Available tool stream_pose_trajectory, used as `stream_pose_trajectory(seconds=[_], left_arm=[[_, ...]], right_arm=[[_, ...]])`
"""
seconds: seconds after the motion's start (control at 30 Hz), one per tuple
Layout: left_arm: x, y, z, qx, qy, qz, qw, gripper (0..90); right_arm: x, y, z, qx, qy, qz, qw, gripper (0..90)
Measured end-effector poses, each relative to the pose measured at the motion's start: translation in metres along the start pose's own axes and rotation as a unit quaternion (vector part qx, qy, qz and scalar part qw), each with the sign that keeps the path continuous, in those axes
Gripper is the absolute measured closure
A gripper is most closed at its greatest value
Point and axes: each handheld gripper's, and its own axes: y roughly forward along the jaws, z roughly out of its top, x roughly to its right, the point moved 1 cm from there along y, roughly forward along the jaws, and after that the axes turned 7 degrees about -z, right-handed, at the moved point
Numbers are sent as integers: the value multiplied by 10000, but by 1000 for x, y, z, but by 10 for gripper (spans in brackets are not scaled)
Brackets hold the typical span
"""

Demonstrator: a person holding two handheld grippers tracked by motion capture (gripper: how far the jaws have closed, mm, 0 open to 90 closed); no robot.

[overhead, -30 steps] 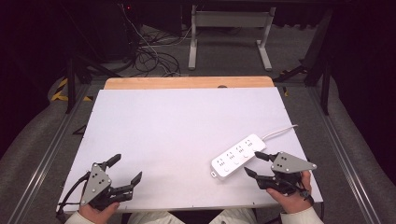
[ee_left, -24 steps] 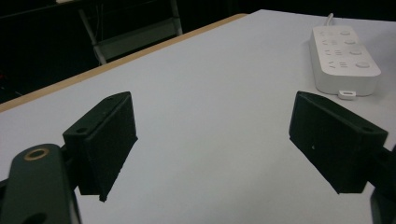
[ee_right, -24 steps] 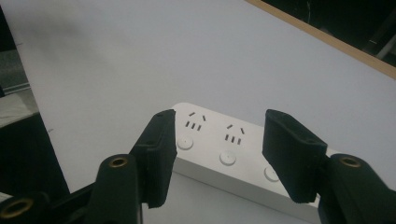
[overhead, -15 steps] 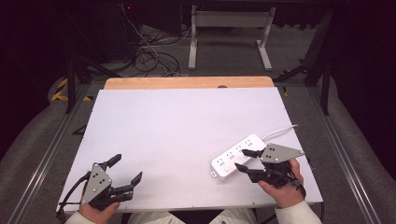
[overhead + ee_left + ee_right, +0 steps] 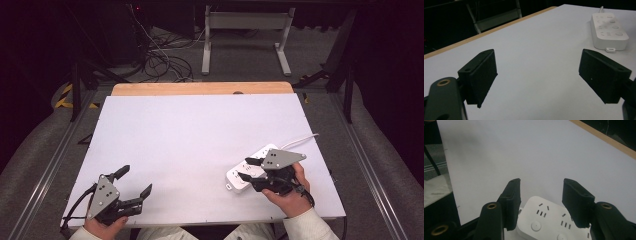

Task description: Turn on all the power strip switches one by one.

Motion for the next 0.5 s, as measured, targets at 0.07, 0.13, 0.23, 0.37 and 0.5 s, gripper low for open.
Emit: stream_pose_trajectory(seconds=[0.07, 0.13, 0.23, 0.37, 0.5], left_arm=[[0, 0, 0, -10, -3, -8, 10000, 153], [0, 0, 0, -2, 0, -3, 10000, 153], [0, 0, 0, 4, 14, 4, 10000, 154], [0, 0, 0, -7, -3, -8, 10000, 154], [0, 0, 0, -10, 8, -2, 10000, 155]], right_arm=[[-1, 3, 2, -19, -16, 26, 10000, 495], [-2, 5, 3, -40, -25, 65, 10000, 497], [-3, 7, 5, -75, -31, 70, 9999, 514], [-3, 8, 7, -119, 21, 248, 9996, 583], [-4, 10, 9, -203, 48, 441, 9988, 681]])
